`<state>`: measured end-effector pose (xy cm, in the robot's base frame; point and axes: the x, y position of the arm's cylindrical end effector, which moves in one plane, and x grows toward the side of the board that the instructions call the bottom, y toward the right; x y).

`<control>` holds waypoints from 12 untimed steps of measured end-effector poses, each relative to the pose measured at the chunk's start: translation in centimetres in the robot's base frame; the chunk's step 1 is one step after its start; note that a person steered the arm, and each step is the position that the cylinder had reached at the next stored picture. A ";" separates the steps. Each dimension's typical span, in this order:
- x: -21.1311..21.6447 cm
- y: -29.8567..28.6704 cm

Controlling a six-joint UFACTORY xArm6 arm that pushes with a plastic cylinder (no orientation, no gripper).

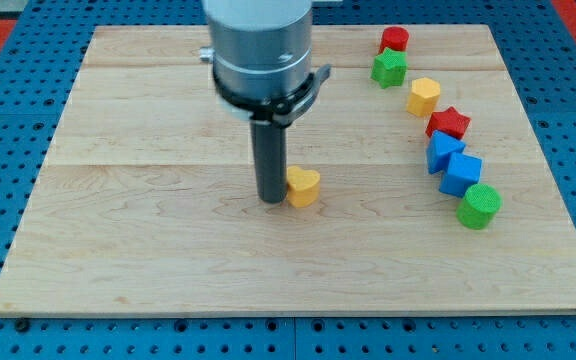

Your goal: Push the yellow heart to the bottom right

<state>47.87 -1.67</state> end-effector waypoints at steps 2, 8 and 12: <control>-2.7 5.0; -3.6 7.3; 4.9 14.9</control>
<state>52.76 13.28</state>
